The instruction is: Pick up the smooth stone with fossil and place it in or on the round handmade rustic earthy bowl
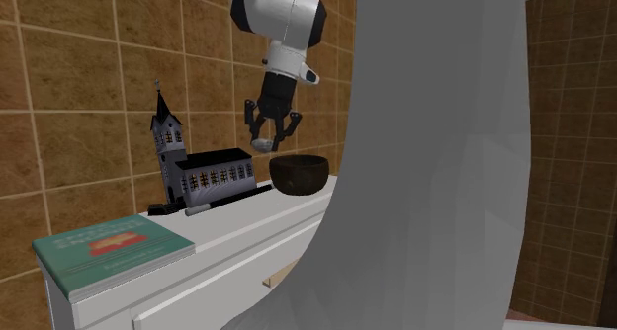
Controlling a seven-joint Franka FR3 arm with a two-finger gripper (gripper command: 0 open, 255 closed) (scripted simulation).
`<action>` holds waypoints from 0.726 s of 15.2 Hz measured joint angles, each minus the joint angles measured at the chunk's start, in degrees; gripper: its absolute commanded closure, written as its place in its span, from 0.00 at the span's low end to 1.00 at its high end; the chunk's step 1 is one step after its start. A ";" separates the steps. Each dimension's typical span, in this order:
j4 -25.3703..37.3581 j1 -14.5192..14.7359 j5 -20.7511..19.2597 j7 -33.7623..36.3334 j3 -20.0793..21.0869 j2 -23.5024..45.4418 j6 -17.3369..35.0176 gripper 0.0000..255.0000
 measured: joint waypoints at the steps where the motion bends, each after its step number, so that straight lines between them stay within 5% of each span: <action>1: 0.67 0.02 -0.01 0.22 0.02 -0.07 -0.70 1.00; 6: 4.62 -0.06 -0.24 0.94 -0.04 0.25 -4.27 1.00; 11: 15.64 -0.62 -2.66 -0.21 -1.01 8.69 -7.64 1.00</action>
